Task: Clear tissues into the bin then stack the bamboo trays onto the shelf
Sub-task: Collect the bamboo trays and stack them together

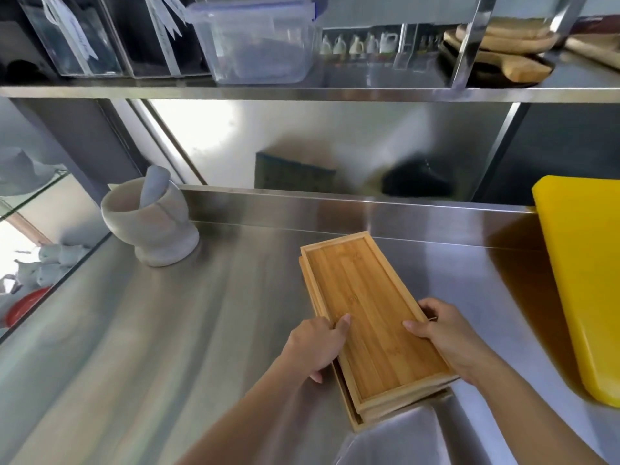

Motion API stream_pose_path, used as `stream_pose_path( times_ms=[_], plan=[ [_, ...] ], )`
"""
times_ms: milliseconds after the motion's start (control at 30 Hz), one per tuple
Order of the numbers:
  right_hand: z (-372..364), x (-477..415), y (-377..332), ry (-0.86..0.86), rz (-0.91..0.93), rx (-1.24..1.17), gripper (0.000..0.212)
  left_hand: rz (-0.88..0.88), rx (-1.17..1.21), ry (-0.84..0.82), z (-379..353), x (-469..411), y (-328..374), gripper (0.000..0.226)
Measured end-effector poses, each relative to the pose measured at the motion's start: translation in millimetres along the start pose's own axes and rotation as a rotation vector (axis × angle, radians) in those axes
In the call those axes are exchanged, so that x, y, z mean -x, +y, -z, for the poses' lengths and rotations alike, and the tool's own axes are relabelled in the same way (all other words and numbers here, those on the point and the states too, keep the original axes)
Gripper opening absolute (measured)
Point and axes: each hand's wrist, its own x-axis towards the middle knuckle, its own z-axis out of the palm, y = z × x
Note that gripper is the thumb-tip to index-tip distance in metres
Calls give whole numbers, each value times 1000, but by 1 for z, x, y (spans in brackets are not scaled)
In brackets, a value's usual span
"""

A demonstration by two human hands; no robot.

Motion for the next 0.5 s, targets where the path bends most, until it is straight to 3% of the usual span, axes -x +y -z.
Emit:
stream_pose_path(
  times_ms=[367,500],
  plan=[
    [3,2,9,-51,-46,-99,20,-26,-71,114,-12,2,1,67],
    [-2,4,7,-103,-32,-133,24,-25,-126,312,-18,5,4,64]
  ],
)
